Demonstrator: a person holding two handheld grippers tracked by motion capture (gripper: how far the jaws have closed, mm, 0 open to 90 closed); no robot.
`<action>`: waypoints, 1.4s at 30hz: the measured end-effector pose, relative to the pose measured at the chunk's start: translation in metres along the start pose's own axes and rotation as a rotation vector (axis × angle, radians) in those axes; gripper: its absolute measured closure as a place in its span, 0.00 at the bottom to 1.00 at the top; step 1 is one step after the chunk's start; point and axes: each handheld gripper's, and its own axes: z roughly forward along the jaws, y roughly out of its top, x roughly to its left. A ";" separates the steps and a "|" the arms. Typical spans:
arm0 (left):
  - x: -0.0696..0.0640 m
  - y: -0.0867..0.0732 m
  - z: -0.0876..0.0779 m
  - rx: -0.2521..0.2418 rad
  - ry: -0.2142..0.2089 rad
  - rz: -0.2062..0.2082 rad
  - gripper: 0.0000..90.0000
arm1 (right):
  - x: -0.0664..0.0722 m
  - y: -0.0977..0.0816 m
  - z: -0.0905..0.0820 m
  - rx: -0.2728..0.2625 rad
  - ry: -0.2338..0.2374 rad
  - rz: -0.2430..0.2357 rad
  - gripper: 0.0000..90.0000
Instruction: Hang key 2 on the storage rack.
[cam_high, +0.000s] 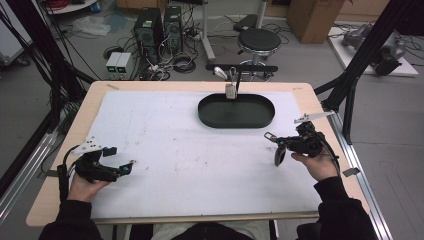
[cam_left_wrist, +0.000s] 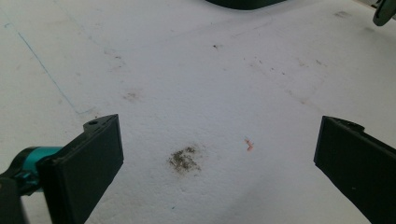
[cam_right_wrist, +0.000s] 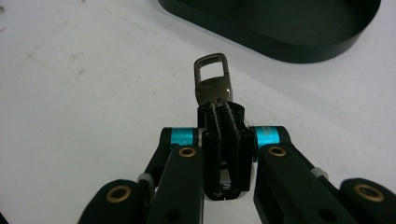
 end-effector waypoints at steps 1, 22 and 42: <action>0.000 0.000 0.000 -0.001 0.000 0.000 0.02 | 0.001 0.002 0.000 -0.001 0.006 0.003 0.96; 0.001 0.000 0.000 -0.004 -0.005 -0.002 0.02 | 0.006 0.049 0.008 -0.042 0.009 -0.021 0.96; 0.001 0.000 0.002 -0.003 -0.014 0.002 0.02 | -0.004 0.079 0.021 -0.070 0.021 0.006 0.96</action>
